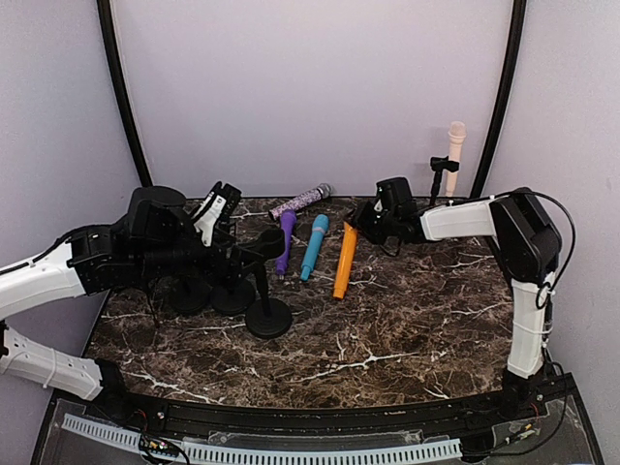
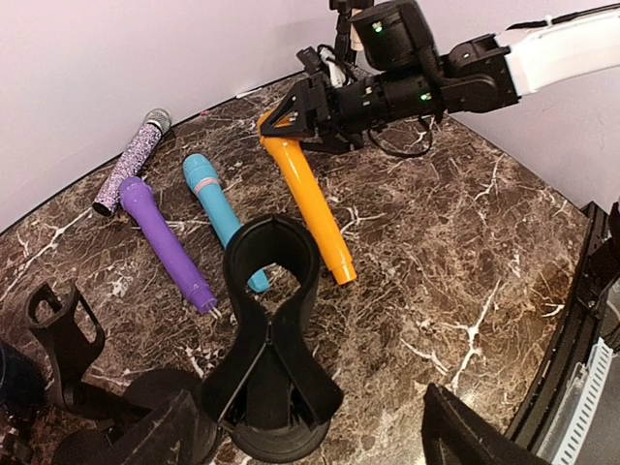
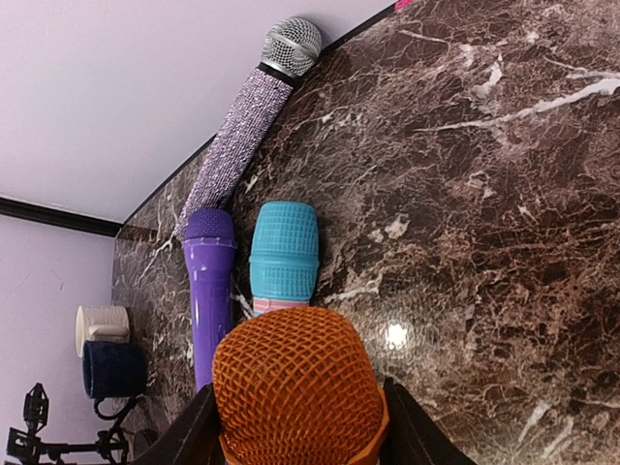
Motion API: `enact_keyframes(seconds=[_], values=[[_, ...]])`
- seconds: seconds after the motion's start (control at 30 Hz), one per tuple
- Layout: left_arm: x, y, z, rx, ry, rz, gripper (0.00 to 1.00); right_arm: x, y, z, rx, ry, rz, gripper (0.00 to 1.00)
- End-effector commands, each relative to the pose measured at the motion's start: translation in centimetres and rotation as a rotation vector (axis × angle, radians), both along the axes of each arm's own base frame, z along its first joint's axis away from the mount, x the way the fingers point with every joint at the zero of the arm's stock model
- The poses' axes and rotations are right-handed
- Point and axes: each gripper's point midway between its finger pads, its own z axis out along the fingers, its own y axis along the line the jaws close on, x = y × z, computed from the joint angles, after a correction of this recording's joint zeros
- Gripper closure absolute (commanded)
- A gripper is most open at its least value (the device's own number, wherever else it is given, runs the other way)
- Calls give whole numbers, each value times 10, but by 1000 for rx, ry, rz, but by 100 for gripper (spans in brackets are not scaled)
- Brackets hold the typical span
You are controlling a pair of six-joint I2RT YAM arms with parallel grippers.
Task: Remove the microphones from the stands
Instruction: Place the microphone at the center of the board.
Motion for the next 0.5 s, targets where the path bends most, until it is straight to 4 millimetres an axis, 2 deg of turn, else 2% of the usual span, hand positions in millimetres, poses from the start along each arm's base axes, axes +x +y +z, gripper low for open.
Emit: enact_keyframes(seconds=[0.0,0.17,0.27,0.33,0.47], values=[[-11,15,10,-42,35,20,18,16,2,-20,-22,9,-29,43],[-16,31,-1,-62,54,66,16,28,6,-29,-59,10,-27,29],[-22,41,-7,-82,65,91,16,30,5,-28,-79,1,-24,23],[-24,47,-10,-93,70,107,15,30,4,-23,-83,-11,-23,20],[-28,56,-17,-98,83,130,13,24,2,4,-76,-89,3,15]])
